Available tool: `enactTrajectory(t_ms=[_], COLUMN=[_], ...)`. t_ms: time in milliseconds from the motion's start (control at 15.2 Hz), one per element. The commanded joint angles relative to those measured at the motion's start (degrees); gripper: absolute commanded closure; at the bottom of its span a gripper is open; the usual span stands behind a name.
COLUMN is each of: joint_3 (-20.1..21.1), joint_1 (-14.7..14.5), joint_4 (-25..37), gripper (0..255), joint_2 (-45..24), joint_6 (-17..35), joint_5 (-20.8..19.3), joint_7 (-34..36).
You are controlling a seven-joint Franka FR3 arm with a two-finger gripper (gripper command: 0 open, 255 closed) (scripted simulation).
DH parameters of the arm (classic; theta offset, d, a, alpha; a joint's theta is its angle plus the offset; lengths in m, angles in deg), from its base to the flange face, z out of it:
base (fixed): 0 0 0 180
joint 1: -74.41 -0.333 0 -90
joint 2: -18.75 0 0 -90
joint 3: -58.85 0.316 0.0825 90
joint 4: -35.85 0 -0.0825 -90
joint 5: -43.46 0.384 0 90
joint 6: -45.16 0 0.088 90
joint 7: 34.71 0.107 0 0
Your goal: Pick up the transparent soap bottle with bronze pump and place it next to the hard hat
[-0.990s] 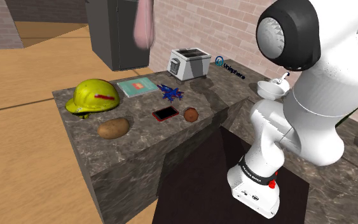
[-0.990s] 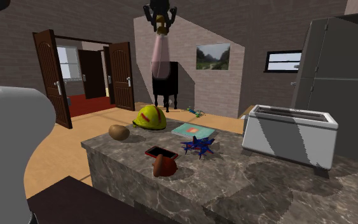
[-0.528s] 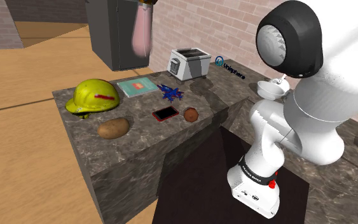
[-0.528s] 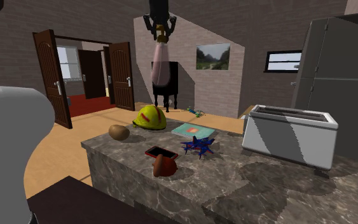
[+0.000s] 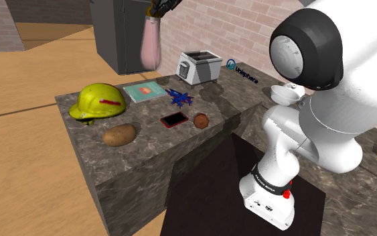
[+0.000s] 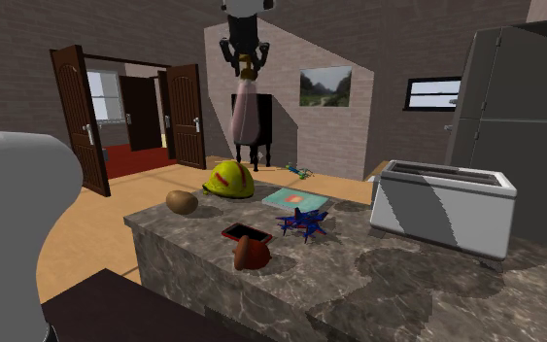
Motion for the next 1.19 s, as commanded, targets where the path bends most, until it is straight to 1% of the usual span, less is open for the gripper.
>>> enactTrajectory(t_ms=[0, 594, 1122], joint_3=[0.5, 2.6, 5.4], joint_1=[-0.2, -1.4, -1.6], joint_4=[-1.4, -7.6, -12.3], gripper=[255, 255, 255], joint_2=[-0.3, -1.5, -2.1], joint_6=[1.1, 5.6, 9.6], joint_5=[0.6, 3.6, 6.5], joint_7=[-0.9, -4.6, -7.9])
